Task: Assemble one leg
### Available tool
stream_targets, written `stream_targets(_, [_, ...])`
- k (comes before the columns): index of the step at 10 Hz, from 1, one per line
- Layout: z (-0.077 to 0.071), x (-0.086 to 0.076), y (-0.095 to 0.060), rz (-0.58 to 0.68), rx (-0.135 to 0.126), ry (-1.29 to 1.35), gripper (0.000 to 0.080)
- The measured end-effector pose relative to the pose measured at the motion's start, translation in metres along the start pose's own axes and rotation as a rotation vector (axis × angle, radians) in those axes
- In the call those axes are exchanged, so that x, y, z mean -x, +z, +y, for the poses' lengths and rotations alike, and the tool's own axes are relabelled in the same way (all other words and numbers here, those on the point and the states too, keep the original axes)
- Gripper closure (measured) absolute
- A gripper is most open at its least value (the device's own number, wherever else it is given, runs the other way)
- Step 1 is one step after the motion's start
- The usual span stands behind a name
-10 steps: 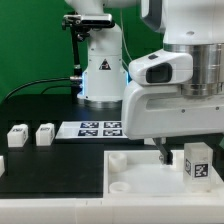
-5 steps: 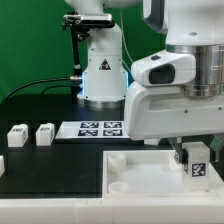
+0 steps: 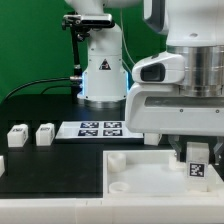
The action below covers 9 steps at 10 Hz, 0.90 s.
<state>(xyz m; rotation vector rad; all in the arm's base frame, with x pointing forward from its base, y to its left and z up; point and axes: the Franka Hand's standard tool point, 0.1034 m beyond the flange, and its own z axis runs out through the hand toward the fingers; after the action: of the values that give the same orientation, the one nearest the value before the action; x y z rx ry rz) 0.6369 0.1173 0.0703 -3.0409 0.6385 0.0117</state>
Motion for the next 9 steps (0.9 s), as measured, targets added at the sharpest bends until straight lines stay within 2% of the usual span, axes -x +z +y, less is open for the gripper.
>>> stream_targets(5, [0.0012,-0.0018,0.0000,-0.020,-0.018,0.704,0.0508])
stream_targets(8, [0.0005,-0.0015,0.0002,-0.015,-0.015,0.960,0.0508])
stream_targets(9, [0.0006,-0.0015,0.0003,-0.015,-0.015,0.935,0.0508])
